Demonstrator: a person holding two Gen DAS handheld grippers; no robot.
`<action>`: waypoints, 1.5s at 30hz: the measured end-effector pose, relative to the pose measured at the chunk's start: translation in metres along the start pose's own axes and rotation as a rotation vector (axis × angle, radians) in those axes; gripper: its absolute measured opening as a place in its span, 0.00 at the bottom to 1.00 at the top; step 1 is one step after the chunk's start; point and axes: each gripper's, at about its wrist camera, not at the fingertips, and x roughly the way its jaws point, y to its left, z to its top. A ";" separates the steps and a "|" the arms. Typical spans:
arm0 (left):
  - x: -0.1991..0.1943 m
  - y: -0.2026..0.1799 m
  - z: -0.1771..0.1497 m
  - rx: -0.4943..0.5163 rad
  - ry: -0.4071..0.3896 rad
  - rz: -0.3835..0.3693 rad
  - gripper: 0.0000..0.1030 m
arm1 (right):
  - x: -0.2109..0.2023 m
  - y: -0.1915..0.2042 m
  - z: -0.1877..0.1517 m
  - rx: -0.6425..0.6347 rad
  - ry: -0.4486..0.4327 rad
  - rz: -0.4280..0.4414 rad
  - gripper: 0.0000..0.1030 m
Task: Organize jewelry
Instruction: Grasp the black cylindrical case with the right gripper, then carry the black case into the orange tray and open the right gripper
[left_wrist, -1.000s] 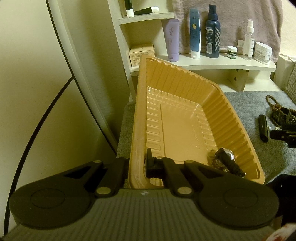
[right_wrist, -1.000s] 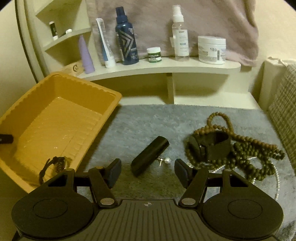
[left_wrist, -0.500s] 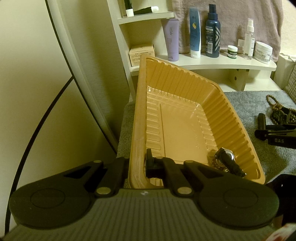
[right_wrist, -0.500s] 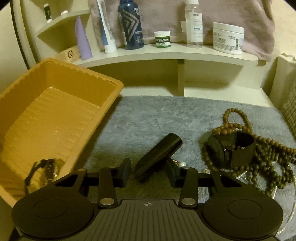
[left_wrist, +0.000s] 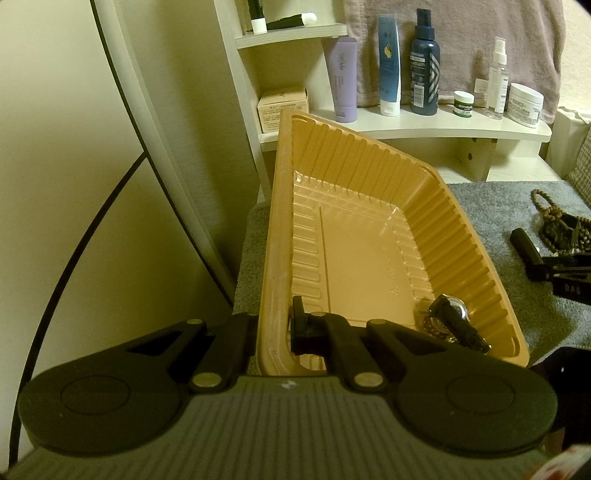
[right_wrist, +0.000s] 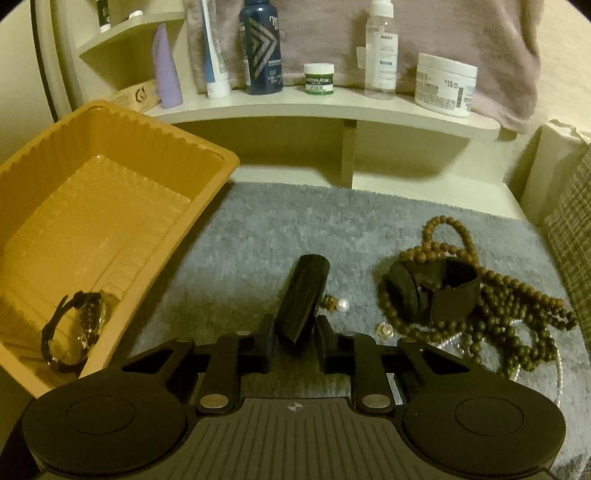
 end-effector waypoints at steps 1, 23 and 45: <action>0.000 0.000 0.000 0.000 0.000 0.000 0.02 | 0.002 -0.001 0.000 0.003 0.007 -0.001 0.22; -0.001 -0.001 -0.001 -0.003 0.001 -0.001 0.02 | -0.012 0.007 0.014 -0.004 -0.110 0.030 0.21; 0.000 0.000 0.000 -0.012 0.002 -0.001 0.03 | -0.005 0.078 0.035 -0.089 -0.098 0.345 0.21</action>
